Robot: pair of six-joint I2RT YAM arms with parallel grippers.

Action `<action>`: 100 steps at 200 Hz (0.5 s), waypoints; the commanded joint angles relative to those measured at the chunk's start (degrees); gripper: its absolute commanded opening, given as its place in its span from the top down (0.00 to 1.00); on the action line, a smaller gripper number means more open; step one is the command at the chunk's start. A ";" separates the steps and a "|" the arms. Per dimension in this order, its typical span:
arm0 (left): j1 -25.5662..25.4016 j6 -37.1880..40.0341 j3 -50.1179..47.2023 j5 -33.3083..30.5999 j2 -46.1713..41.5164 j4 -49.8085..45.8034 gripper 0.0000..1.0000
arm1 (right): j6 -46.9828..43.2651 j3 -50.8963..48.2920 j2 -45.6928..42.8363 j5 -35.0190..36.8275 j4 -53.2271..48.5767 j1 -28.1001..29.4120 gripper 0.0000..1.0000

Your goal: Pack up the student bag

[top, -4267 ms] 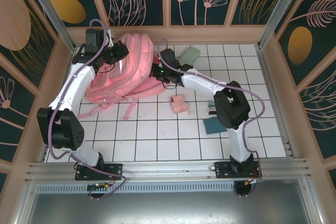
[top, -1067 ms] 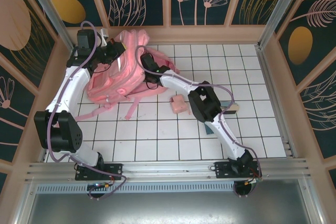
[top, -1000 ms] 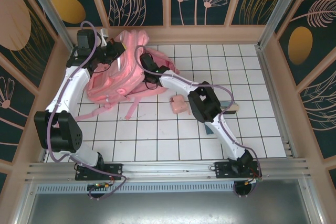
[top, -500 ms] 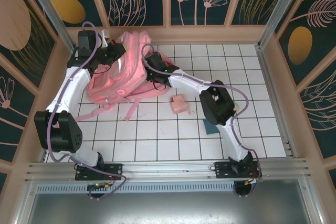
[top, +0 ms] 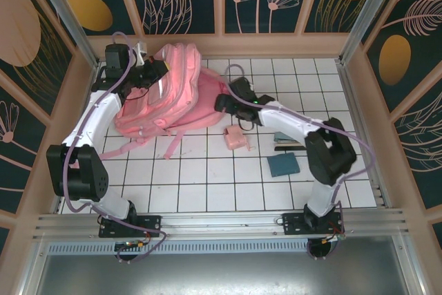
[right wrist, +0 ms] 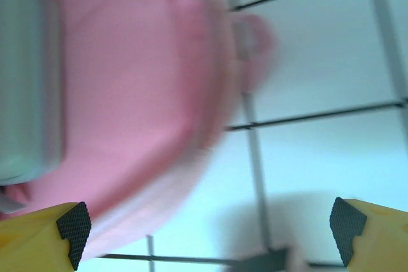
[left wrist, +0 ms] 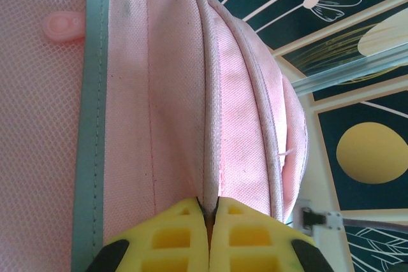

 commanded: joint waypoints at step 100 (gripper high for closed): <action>-0.05 -0.21 -2.76 2.38 -2.47 7.55 1.00 | 27.38 -29.48 -25.64 7.34 -14.59 -10.44 0.48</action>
